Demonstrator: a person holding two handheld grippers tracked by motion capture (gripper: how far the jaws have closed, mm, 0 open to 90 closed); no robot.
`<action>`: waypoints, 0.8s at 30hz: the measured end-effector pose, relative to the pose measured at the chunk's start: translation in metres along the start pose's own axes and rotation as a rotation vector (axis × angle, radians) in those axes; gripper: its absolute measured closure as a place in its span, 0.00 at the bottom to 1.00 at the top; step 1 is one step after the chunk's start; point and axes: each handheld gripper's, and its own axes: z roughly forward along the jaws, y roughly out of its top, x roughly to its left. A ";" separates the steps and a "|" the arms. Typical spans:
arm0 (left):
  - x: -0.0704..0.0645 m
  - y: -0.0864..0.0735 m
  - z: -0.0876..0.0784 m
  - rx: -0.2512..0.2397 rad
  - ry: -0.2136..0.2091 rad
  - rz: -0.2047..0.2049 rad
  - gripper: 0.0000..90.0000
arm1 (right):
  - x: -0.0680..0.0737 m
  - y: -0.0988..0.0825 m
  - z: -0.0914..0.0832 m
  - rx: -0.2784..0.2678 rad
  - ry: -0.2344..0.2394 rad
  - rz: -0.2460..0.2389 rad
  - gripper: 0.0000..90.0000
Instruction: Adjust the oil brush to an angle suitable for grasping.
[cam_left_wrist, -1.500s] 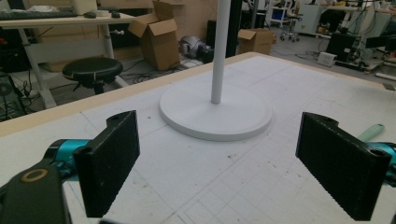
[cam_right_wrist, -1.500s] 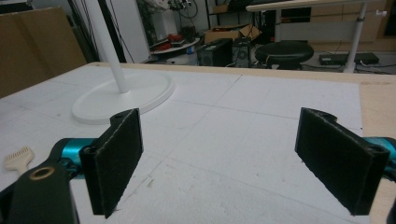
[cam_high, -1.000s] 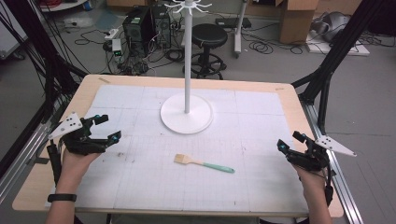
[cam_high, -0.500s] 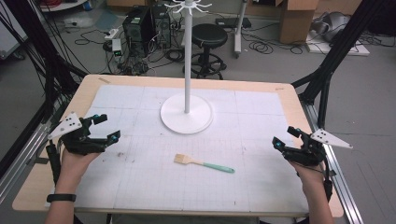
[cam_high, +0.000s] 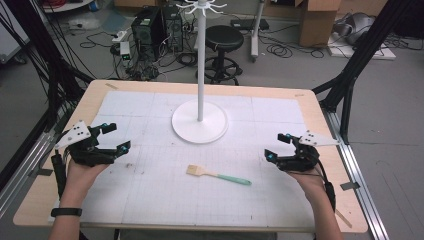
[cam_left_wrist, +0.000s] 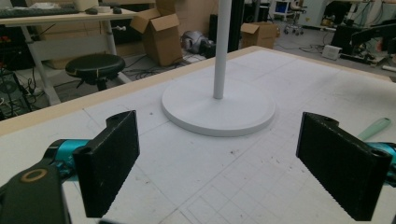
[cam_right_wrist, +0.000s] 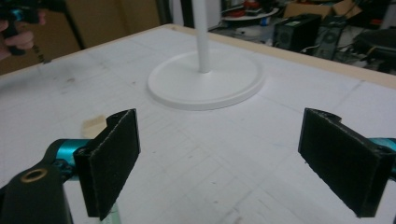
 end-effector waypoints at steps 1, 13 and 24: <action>0.000 0.000 0.000 0.003 0.006 0.000 0.15 | 0.002 0.000 0.005 0.010 0.014 0.000 0.13; -0.001 -0.001 0.002 0.013 0.007 0.001 0.15 | 0.026 -0.002 0.053 0.129 0.126 -0.056 0.13; -0.002 -0.001 0.003 0.021 0.005 0.006 0.15 | 0.056 -0.010 0.091 0.246 0.229 -0.112 0.17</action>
